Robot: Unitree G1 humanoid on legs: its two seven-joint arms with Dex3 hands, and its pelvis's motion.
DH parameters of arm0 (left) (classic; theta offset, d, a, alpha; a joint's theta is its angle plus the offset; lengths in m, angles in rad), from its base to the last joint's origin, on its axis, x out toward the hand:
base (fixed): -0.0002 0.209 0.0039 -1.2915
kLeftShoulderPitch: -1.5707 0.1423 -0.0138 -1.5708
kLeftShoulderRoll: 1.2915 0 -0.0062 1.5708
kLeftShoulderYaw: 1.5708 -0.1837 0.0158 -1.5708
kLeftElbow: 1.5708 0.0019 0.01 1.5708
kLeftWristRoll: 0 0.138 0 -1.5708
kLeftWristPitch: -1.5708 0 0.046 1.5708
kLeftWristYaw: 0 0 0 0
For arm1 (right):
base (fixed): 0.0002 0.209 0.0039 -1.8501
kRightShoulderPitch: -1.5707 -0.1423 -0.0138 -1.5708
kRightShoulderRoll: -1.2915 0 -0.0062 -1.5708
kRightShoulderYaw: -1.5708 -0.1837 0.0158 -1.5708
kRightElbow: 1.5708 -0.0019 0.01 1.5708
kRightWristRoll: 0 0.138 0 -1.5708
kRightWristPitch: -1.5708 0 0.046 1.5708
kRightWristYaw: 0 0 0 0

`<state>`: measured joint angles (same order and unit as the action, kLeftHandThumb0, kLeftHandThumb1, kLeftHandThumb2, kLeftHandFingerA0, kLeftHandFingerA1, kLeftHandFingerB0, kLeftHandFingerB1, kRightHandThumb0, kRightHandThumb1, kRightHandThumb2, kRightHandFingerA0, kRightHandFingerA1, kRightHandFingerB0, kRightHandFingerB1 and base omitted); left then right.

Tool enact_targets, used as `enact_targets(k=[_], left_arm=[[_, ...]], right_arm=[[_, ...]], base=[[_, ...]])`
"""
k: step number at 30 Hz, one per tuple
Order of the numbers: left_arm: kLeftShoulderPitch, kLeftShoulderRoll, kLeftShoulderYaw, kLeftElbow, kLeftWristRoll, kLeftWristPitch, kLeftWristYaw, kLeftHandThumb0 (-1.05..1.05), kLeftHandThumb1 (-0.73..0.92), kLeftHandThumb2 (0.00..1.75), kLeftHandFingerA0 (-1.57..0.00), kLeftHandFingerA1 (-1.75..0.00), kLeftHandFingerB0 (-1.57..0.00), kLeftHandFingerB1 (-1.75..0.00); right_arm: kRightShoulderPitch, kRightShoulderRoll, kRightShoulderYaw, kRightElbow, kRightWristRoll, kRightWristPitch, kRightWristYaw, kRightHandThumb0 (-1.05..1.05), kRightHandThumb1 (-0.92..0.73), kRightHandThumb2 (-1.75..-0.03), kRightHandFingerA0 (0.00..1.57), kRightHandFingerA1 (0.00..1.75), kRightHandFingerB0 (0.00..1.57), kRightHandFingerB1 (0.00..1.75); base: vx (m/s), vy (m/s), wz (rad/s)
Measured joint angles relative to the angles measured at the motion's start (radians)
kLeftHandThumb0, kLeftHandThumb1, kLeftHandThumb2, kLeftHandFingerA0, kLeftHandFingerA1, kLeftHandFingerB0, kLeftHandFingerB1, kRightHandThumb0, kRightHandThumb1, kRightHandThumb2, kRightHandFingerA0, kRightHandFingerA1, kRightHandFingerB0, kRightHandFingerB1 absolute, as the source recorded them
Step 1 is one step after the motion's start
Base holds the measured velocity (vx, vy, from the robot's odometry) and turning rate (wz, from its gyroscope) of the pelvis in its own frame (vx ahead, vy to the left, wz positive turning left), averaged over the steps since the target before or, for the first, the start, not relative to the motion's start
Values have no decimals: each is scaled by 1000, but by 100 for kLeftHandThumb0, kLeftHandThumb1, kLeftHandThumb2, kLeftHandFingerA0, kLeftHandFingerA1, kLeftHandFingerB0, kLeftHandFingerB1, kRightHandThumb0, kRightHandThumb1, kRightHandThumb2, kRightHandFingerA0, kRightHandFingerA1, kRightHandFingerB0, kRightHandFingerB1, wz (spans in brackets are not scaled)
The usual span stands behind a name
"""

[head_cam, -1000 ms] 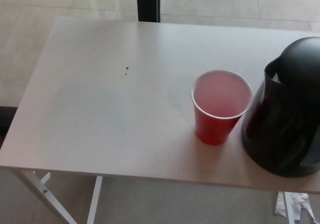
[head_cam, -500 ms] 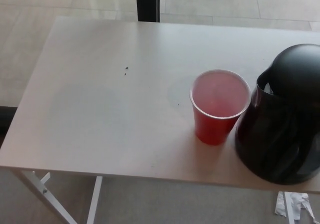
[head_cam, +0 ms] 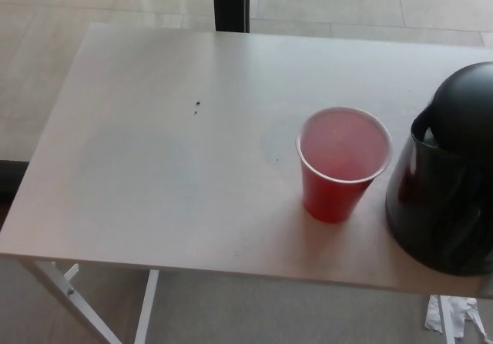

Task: The robot uses its right hand to lift up a kettle kept on the middle of the desk by its handle and tilt it into a glass kept next to it to pour out water

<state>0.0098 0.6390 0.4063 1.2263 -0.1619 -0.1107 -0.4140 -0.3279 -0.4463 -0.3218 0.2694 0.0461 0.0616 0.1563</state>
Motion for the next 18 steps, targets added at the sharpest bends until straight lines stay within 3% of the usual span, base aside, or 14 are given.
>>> enact_targets(k=[3, 8, 9, 10, 11, 12, 13, 14, 15, 16, 17, 18], left_arm=[[-1, 0, 0, -2, 0, 0, 0, -80, 88, 67, -43, -59, -28, -54], [-5, 0, 0, -4, 0, 0, 0, -78, 88, 66, -44, -58, -29, -53], [-7, 0, 0, -4, 0, 0, 0, -75, 68, 107, -40, -63, -25, -58], [-8, 0, 0, -4, 0, 0, 0, -78, 87, 67, -45, -57, -30, -53], [-10, 0, -1, -4, 0, 0, 0, -80, 87, 67, -43, -59, -29, -55], [-11, 0, -1, -4, 0, 0, 0, -81, 87, 66, -43, -59, -29, -55], [-12, 0, -1, -4, 0, 0, 0, -81, 87, 66, -43, -59, -29, -55], [-12, 0, -1, -4, 0, 0, 0, -80, 87, 66, -44, -58, -29, -54], [-12, 0, -1, -5, 0, 0, 0, -81, 88, 66, -43, -58, -28, -54], [-12, 0, -1, -5, 0, 0, 0, -79, 70, 108, -42, -65, -25, -59], [-14, 0, -2, -5, 0, 0, 0, -79, 70, 108, -42, -65, -25, -59], [-16, 1, -2, -5, 0, 0, 0, -80, 86, 66, -43, -59, -29, -55]], right_arm=[[-15, 22, -27, -10, 16, 51, -2, -11, -53, -128, 95, 175, 78, 168], [-49, 54, -69, -38, 43, 130, -8, -10, -53, -123, 94, 175, 74, 166], [-57, 61, -75, -48, 46, 150, -11, -15, -55, -115, 124, 148, 96, 131], [-65, 66, -79, -58, 50, 171, -13, -10, -63, -104, 93, 175, 65, 171], [-70, 70, -82, -66, 52, 185, -15, -12, -66, -97, 94, 175, 65, 172], [-74, 73, -84, -74, 55, 199, -16, -18, -55, -114, 124, 147, 97, 131], [-80, 77, -85, -85, 59, 217, -17, -18, -55, -114, 124, 147, 97, 131], [-86, 81, -86, -94, 64, 233, -19, -11, -51, -125, 97, 175, 79, 165], [-90, 85, -88, -108, 68, 253, -19, -7, -47, -133, 97, 175, 81, 166], [-94, 86, -89, -117, 72, 266, -19, -10, -40, -138, 98, 175, 84, 166], [-102, 87, -88, -134, 77, 287, -20, -10, -40, -138, 98, 175, 84, 166], [-110, 87, -85, -148, 80, 301, -20, -21, -43, -122, 127, 148, 109, 137]], base=[[0, 0, 0], [0, 0, 0], [0, 0, 0], [0, 0, 0], [0, 0, 0], [0, 0, 0], [0, 0, 0], [0, 0, 0], [0, 0, 0], [0, 0, 0], [0, 0, 0], [0, 0, 0]])
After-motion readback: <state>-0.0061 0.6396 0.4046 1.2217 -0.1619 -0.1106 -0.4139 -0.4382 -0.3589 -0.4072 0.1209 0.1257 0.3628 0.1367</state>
